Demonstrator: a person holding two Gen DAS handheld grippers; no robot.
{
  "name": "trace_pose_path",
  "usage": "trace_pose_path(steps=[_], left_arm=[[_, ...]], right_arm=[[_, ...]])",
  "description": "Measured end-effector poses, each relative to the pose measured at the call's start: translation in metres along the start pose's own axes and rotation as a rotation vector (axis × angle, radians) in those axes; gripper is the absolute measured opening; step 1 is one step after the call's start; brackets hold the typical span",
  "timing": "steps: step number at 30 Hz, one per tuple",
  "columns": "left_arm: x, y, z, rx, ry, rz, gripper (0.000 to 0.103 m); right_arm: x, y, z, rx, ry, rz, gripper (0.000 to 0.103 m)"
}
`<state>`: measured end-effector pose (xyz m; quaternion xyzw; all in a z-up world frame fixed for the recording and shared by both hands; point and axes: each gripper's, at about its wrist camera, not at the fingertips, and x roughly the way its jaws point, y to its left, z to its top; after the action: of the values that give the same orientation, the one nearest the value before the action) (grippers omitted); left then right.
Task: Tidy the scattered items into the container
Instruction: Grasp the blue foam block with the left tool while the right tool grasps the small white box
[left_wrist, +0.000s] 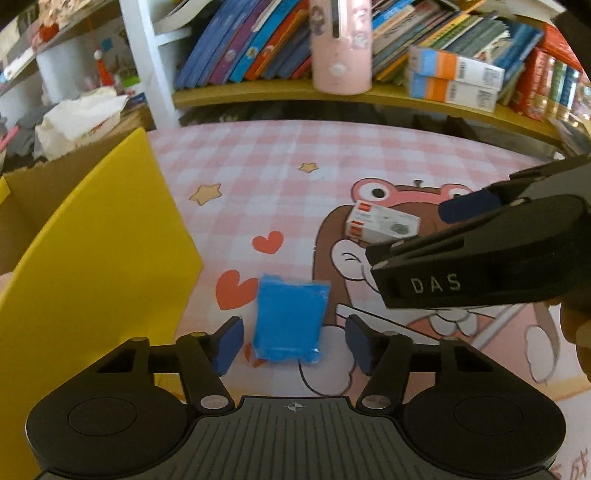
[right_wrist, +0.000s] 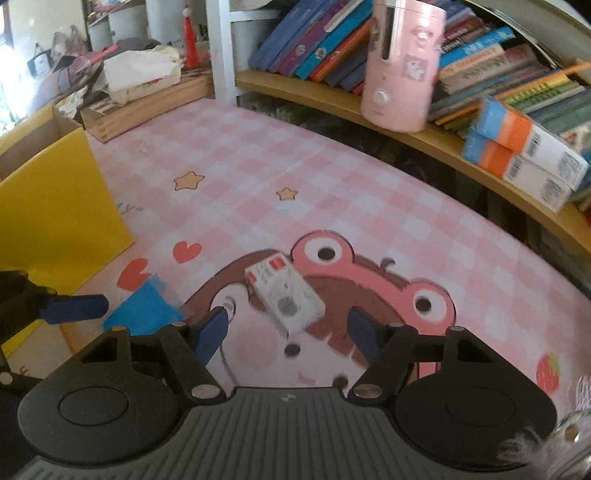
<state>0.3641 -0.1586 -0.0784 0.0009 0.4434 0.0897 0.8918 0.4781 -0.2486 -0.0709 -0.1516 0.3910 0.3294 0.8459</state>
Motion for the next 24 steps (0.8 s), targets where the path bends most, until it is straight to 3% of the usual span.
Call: trace_pose_path(steps=[7, 10, 14, 16, 24], left_arm=[[0.004, 0.008, 0.005, -0.046, -0.002, -0.04, 0.051], [0.004, 0.009, 0.005, -0.045, -0.007, -0.042, 0.042], [0.004, 0.012, 0.006, -0.039, -0.003, -0.047, 0.037], [0.002, 0.013, 0.006, -0.051, 0.005, -0.051, 0.036], [-0.026, 0.011, -0.004, -0.044, -0.015, -0.11, 0.035]], right_arm=[[0.023, -0.006, 0.011, -0.016, 0.027, 0.014, 0.066], [0.027, -0.007, 0.011, -0.015, 0.028, 0.034, 0.059], [0.023, -0.005, 0.011, -0.033, 0.018, 0.053, 0.034], [0.02, -0.005, 0.008, -0.023, 0.024, 0.061, 0.029], [-0.017, -0.001, -0.007, 0.04, -0.02, 0.057, 0.028]])
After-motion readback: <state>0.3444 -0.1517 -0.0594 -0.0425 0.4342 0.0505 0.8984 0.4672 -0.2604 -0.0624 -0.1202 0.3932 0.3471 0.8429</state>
